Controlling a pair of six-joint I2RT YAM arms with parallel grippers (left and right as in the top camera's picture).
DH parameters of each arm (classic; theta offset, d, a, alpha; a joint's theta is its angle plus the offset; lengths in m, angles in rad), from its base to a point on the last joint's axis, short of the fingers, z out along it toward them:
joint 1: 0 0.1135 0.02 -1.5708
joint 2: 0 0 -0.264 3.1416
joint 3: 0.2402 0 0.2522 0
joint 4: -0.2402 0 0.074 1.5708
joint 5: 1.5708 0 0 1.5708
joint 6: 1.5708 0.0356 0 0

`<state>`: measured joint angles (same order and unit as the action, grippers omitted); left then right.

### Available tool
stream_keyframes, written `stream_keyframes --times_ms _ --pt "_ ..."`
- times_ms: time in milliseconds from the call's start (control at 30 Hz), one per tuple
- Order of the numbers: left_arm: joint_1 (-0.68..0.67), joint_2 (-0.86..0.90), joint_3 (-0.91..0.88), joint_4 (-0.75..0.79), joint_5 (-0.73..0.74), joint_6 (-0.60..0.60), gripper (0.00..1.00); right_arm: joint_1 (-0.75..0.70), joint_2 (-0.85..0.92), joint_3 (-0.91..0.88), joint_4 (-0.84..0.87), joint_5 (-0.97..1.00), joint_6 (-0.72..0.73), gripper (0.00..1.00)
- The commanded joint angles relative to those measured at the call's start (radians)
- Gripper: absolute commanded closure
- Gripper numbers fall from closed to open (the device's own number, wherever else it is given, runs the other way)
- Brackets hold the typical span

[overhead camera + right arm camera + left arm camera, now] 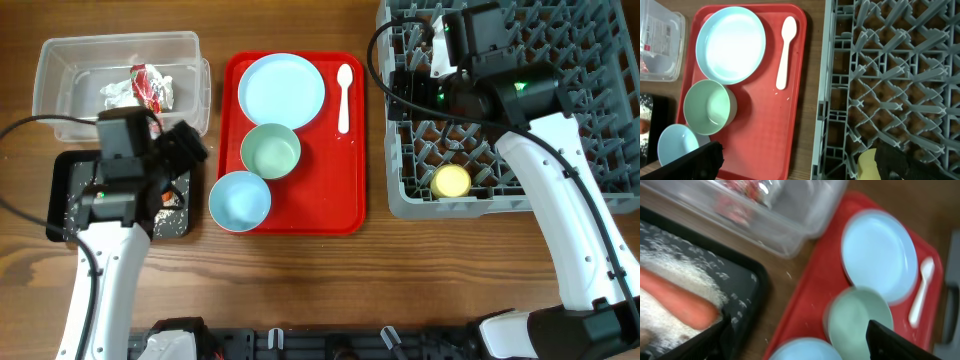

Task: Sort waste into correct bins and load items into the dishwasher rack
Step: 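Reach the right gripper to the green bowl and grasp its rim, then carry the green bowl into the dish rack and release it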

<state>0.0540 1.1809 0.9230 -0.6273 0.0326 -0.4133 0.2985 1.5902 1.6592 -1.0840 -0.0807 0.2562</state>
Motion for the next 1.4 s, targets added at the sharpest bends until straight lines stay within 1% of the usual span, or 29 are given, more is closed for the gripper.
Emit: stream_keyframes --times_ms 0,33,67,133,167,233,267,333,433,500,567,700,800,867,933,967,1067,1100,1167,1200,1233,1367 --pt "-0.113 0.026 0.007 -0.056 0.096 0.1 0.15 0.002 -0.004 0.007 0.002 -0.034 -0.019 0.0" --pt "-0.134 0.031 0.007 -0.065 0.089 0.1 0.15 0.002 -0.004 0.003 0.011 -0.075 -0.02 0.0" --pt "-0.143 0.032 0.007 -0.066 0.09 0.099 0.16 0.002 -0.003 -0.008 0.034 -0.16 -0.02 0.0" --pt "-0.137 0.029 0.007 -0.058 0.089 0.07 0.15 0.009 0.002 -0.028 0.071 -0.239 -0.016 0.01" --pt "-0.127 0.026 0.007 -0.048 0.09 0.06 0.14 0.02 0.008 -0.043 0.099 -0.272 0.011 0.01" --pt "-0.106 0.017 0.007 -0.018 0.09 0.053 0.12 0.058 0.034 -0.07 0.156 -0.276 0.092 0.03" --pt "-0.092 0.007 0.008 -0.002 0.09 0.042 0.09 0.088 0.051 -0.083 0.196 -0.281 0.108 0.04" --pt "-0.073 -0.008 0.014 0.007 0.09 0.035 0.1 0.143 0.087 -0.093 0.263 -0.28 0.119 0.04" --pt "-0.019 -0.042 0.047 -0.026 0.091 0.013 0.09 0.255 0.183 -0.095 0.402 -0.229 0.235 0.1" --pt "0.02 -0.065 0.061 -0.058 0.09 0.013 0.09 0.296 0.249 -0.095 0.427 -0.142 0.337 0.11" --pt "0.06 -0.08 0.062 -0.083 0.086 0.018 0.06 0.305 0.338 -0.095 0.426 -0.121 0.41 0.12" --pt "0.092 -0.07 0.062 -0.112 0.052 0.016 0.0 0.304 0.449 -0.095 0.441 -0.129 0.436 0.13" --pt "0.092 -0.058 0.062 -0.111 0.008 0.016 0.0 0.306 0.522 -0.095 0.474 -0.166 0.451 0.18" --pt "0.092 -0.052 0.062 -0.111 -0.008 0.016 0.0 0.306 0.554 -0.095 0.478 -0.176 0.455 0.18" --pt "0.092 -0.047 0.062 -0.111 -0.011 0.016 0.0 0.306 0.588 -0.095 0.478 -0.19 0.476 0.21" --pt "0.092 -0.045 0.062 -0.111 -0.011 0.016 0.0 0.305 0.594 -0.095 0.478 -0.19 0.486 0.26" --pt "0.091 -0.045 0.062 -0.111 -0.011 0.016 0.0 0.303 0.594 -0.095 0.484 -0.189 0.488 0.53" --pt "0.091 -0.045 0.062 -0.111 -0.011 0.016 0.0 0.304 0.594 -0.095 0.485 -0.189 0.488 0.64" --pt "0.091 -0.045 0.062 -0.111 -0.011 0.016 0.0 0.304 0.594 -0.095 0.485 -0.189 0.488 0.81" --pt "0.091 -0.045 0.062 -0.111 -0.011 0.016 0.0 0.304 0.594 -0.095 0.482 -0.189 0.488 0.94" --pt "0.091 -0.045 0.062 -0.111 -0.011 0.016 0.0 0.304 0.594 -0.095 0.48 -0.189 0.488 0.96" --pt "0.091 -0.045 0.062 -0.111 -0.011 0.016 0.0 0.303 0.587 -0.09 0.479 -0.19 0.479 0.96"
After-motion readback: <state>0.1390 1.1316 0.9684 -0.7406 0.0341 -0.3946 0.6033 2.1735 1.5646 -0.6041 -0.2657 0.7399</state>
